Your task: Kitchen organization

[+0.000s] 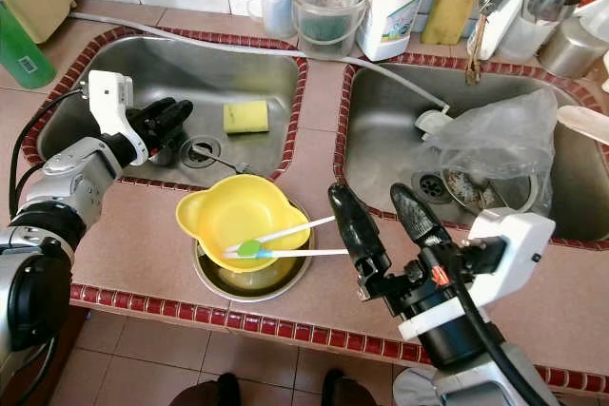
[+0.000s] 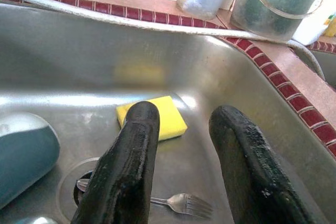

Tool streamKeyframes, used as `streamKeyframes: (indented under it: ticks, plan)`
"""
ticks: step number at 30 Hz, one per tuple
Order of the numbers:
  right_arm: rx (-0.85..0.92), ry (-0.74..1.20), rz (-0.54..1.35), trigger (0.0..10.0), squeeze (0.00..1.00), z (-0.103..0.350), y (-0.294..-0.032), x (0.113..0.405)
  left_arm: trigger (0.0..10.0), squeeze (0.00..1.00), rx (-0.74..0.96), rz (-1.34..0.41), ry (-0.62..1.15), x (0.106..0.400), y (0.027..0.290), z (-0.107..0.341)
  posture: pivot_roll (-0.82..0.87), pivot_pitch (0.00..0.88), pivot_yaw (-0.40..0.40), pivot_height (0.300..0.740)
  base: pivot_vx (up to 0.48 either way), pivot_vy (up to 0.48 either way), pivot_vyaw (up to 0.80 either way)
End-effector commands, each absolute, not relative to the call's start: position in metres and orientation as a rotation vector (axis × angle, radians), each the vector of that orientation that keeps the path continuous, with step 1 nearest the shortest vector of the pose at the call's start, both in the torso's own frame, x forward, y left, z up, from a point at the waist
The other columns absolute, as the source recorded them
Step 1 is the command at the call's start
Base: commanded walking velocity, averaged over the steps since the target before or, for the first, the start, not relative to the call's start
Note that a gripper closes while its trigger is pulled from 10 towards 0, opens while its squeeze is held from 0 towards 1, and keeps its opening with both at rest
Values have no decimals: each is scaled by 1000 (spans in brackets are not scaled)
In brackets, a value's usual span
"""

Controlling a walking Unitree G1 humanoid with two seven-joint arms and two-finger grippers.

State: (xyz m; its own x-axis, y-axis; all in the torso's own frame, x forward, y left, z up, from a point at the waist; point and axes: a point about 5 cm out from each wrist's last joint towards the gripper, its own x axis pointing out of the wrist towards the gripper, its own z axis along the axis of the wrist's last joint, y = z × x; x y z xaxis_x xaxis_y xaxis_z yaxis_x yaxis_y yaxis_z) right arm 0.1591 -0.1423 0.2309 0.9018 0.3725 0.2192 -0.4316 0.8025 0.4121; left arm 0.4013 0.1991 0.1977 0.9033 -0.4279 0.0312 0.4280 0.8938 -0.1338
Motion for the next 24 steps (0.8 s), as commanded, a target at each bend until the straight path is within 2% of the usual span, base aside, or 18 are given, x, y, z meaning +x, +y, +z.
streamKeyframes:
  ticks: [1, 11, 18, 19, 20, 24]
  plan:
    - [464, -147, 438, 10000, 0, 234, -141, 156, 10000, 1000, -136, -443, -7, 403, 201, 203, -146, 230, 57, 740, 0, 0, 0]
    - [377, -141, 493, 10000, 0, 225, -136, 176, 10000, 1000, -197, -393, -132, 405, 212, 226, -86, 204, 39, 740, 0, 0, 0]
    - [331, -146, 537, 10000, 0, 222, -131, 191, 10000, 988, -228, -391, -182, 403, 209, 225, -55, 175, 25, 740, 0, 0, 0]
    - [317, -152, 556, 10000, 0, 222, -130, 195, 10000, 208, -236, -402, -201, 403, 207, 225, -45, 163, 18, 740, 0, 0, 0]
    - [297, -163, 580, 10000, 0, 223, -130, 202, 10000, 0, -247, -422, -231, 402, 203, 226, -30, 147, 11, 740, 0, 0, 0]
    - [252, -188, 607, 10000, 0, 222, -128, 214, 10000, 0, -246, -441, -288, 401, 198, 232, 2, 114, -5, 740, 0, 0, 0]
